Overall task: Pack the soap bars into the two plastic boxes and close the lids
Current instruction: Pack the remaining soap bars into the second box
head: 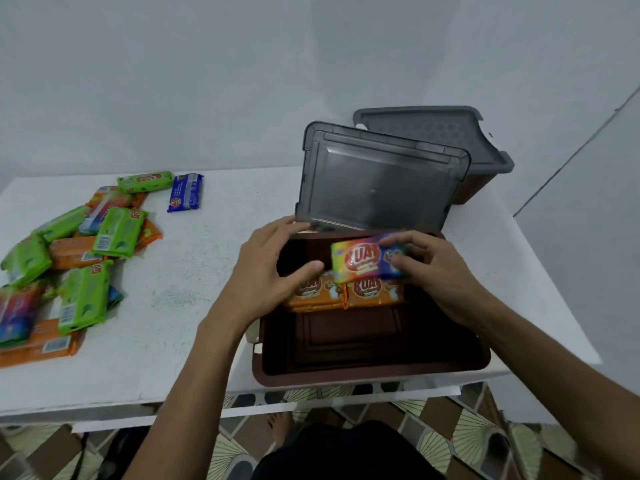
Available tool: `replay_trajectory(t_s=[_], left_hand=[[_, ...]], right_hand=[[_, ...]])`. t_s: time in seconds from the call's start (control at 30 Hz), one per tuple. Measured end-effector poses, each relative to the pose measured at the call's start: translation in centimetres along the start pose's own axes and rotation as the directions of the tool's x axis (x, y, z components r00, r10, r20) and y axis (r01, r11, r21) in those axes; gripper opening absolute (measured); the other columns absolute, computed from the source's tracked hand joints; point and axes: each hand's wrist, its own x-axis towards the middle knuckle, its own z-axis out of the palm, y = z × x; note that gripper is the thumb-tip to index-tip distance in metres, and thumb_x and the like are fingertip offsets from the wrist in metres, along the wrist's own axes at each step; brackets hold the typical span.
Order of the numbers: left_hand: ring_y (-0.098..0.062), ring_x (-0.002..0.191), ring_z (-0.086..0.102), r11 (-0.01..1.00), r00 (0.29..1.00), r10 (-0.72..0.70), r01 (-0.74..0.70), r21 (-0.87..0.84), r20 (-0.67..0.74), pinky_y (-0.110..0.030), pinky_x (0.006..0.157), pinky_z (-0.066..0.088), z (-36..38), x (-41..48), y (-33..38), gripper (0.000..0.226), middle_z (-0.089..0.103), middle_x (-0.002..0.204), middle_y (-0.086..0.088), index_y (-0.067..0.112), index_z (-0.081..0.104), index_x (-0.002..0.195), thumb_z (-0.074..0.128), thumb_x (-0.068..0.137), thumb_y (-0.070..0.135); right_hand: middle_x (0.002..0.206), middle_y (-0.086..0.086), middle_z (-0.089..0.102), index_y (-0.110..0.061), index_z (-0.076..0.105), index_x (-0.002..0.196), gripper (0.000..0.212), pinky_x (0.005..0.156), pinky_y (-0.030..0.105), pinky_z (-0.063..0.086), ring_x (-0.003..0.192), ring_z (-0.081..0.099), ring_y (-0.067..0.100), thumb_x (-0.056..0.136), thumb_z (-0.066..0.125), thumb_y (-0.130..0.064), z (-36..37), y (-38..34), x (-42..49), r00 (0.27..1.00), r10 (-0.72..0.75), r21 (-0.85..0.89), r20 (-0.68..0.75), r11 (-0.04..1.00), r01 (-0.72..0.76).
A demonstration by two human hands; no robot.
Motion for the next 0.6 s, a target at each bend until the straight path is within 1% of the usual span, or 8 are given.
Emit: replay_trajectory(t_s=[0.07,0.13,0.2,0.33,0.4,0.47,0.5,0.6], left_hand=[[-0.014,0.134,0.036,0.999,0.994,-0.03,0.033,0.031,-0.108,-0.039,0.108,0.037,0.2,-0.2,-1.2,0.049,0.043,0.146,0.004,0.032,0.052,0.131,0.057,0.086,0.052],[-0.019,0.131,0.04,0.996,0.984,-0.066,0.074,0.042,-0.167,-0.044,0.105,0.042,0.5,-0.4,-2.0,0.039,0.046,0.143,0.0,0.027,0.057,0.125,0.059,0.088,0.041],[-0.022,0.129,0.042,0.994,0.98,-0.094,0.102,0.036,-0.175,-0.043,0.103,0.044,1.0,-0.5,-2.4,0.033,0.048,0.141,-0.002,0.025,0.06,0.123,0.062,0.091,0.031],[-0.02,0.124,0.049,0.993,0.979,-0.093,0.104,0.053,-0.182,-0.036,0.1,0.045,1.6,-0.6,-2.4,0.029,0.055,0.134,-0.001,0.021,0.063,0.12,0.063,0.091,0.022],[-0.02,0.122,0.052,0.993,0.977,-0.093,0.106,0.056,-0.193,-0.036,0.099,0.046,1.5,-0.6,-2.5,0.029,0.058,0.132,-0.002,0.02,0.064,0.119,0.064,0.09,0.02],[-0.019,0.121,0.053,0.993,0.977,-0.09,0.102,0.052,-0.192,-0.035,0.098,0.046,1.4,-0.6,-2.6,0.028,0.059,0.131,-0.001,0.02,0.065,0.118,0.064,0.09,0.02],[-0.019,0.121,0.053,0.994,0.978,-0.087,0.098,0.047,-0.189,-0.035,0.098,0.046,1.4,-0.6,-2.6,0.028,0.059,0.131,-0.001,0.021,0.065,0.118,0.064,0.09,0.02],[-0.015,0.121,0.052,0.997,0.979,-0.081,0.082,-0.005,-0.185,-0.031,0.098,0.046,1.3,-0.7,-2.7,0.027,0.059,0.131,0.002,0.021,0.066,0.117,0.064,0.091,0.02]], right_hand=[[0.119,0.002,0.059,-0.018,0.065,0.108,0.016,0.065,0.024,0.06,0.097,0.065,0.018,0.094,0.06,-0.013,-0.5,0.5,-0.1,0.998,0.002,-0.192,-0.068,0.981,-0.015],[0.12,0.002,0.054,-0.018,0.061,0.11,0.018,0.06,0.016,0.057,0.096,0.06,0.013,0.094,0.06,-0.011,-0.5,1.3,0.2,0.997,0.026,-0.302,-0.078,0.952,-0.048],[0.124,0.004,0.053,-0.019,0.059,0.112,0.021,0.061,0.015,0.054,0.101,0.058,0.014,0.093,0.06,-0.009,0.0,2.4,0.8,0.997,0.054,-0.427,-0.056,0.901,-0.073],[0.132,0.011,0.054,-0.018,0.053,0.119,0.026,0.071,0.023,0.054,0.11,0.056,0.021,0.094,0.059,-0.016,1.0,3.7,1.9,0.999,0.048,-0.696,-0.024,0.716,-0.051],[0.129,0.012,0.057,-0.019,0.05,0.123,0.032,0.077,0.033,0.054,0.11,0.059,0.025,0.093,0.061,-0.027,1.4,3.6,2.0,1.0,0.018,-0.827,0.001,0.562,-0.009],[0.124,0.01,0.06,-0.021,0.045,0.129,0.048,0.076,0.035,0.053,0.106,0.062,0.028,0.089,0.063,-0.041,1.6,3.7,2.2,0.999,-0.013,-0.958,0.03,0.286,0.032],[0.122,0.009,0.061,-0.022,0.043,0.131,0.053,0.075,0.035,0.052,0.105,0.062,0.028,0.088,0.063,-0.045,1.7,3.8,2.4,0.999,-0.02,-0.982,0.041,0.182,0.044],[0.113,0.007,0.065,-0.022,0.048,0.126,0.044,0.071,0.034,0.052,0.095,0.066,0.028,0.091,0.059,-0.045,2.3,3.6,2.9,0.996,-0.036,-0.996,0.081,0.042,0.082]])
